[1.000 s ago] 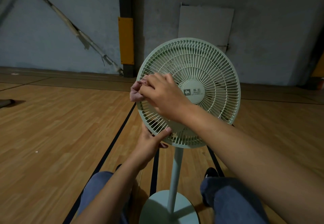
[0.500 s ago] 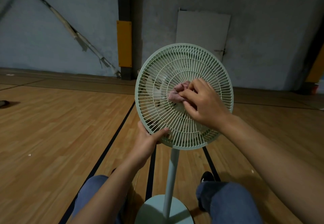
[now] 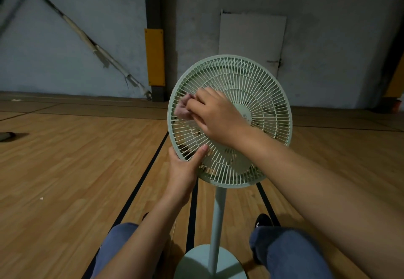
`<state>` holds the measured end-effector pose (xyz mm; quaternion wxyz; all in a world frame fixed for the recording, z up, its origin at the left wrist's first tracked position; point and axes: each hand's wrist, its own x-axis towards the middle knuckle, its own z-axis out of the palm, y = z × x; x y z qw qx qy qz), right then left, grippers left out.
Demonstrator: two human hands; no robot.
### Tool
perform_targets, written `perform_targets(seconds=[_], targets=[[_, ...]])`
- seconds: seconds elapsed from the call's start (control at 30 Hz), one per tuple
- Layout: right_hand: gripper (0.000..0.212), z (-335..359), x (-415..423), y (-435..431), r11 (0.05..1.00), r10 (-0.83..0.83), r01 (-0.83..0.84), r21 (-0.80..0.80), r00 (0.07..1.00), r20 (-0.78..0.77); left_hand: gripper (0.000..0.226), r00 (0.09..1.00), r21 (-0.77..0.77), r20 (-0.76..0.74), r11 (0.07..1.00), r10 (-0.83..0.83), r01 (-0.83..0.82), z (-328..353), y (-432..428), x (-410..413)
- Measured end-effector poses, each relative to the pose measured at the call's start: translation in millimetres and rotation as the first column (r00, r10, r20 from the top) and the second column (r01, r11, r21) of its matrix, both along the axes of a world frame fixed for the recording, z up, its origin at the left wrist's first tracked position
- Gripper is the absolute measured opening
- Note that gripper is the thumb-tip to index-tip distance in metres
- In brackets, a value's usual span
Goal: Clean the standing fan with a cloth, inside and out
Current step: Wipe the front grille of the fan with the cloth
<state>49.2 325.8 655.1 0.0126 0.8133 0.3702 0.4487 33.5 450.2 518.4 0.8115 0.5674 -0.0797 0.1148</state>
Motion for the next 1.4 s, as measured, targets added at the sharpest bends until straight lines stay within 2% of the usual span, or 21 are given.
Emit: perform_targets(seconds=[0.1, 0.23, 0.43, 0.7, 0.83, 1.03, 1.23, 1.4], targets=[[0.019, 9.6, 4.2, 23.9, 0.999, 0.03, -0.03, 0.018, 0.999, 0.027, 0.076, 1.0, 0.026, 0.009, 1.0, -0.012, 0.012, 2.3, -0.2, -1.9], [0.019, 11.9, 4.4, 30.9, 1.0, 0.013, -0.013, 0.023, 1.0, -0.013, 0.076, 1.0, 0.031, 0.016, 0.999, -0.022, 0.021, 2.0, 2.9, -1.3], [0.021, -1.2, -3.9, -8.5, 0.996, -0.064, 0.072, 0.057, 0.989, -0.131, 0.081, 1.0, 0.013, -0.009, 0.999, -0.03, 0.03, -3.0, 5.3, 1.6], [0.02, -8.3, -19.4, -55.7, 0.981, -0.147, 0.166, 0.102, 0.974, -0.173, 0.074, 0.999, 0.005, -0.019, 0.999, -0.032, 0.032, -5.4, 4.5, 5.5], [0.02, -9.4, -20.3, -63.4, 0.978, -0.154, 0.173, 0.116, 0.976, -0.156, 0.07, 0.999, 0.011, -0.003, 0.999, -0.034, 0.034, -3.7, 1.3, 3.8], [0.018, -2.0, -9.0, -37.2, 0.984, -0.121, 0.135, 0.113, 0.985, -0.122, 0.079, 1.0, -0.01, 0.003, 1.0, -0.024, 0.024, 0.2, -3.0, -1.8], [0.029, 24.1, 8.0, 13.1, 0.986, -0.047, 0.055, 0.158, 0.998, -0.051, 0.071, 0.999, 0.024, 0.009, 0.999, -0.032, 0.032, 0.3, -4.4, -4.2], [0.027, 42.1, 13.2, 41.3, 0.987, -0.038, 0.04, 0.156, 0.999, -0.014, 0.067, 1.0, 0.045, 0.017, 0.999, -0.022, 0.021, -2.0, 0.4, -6.6]])
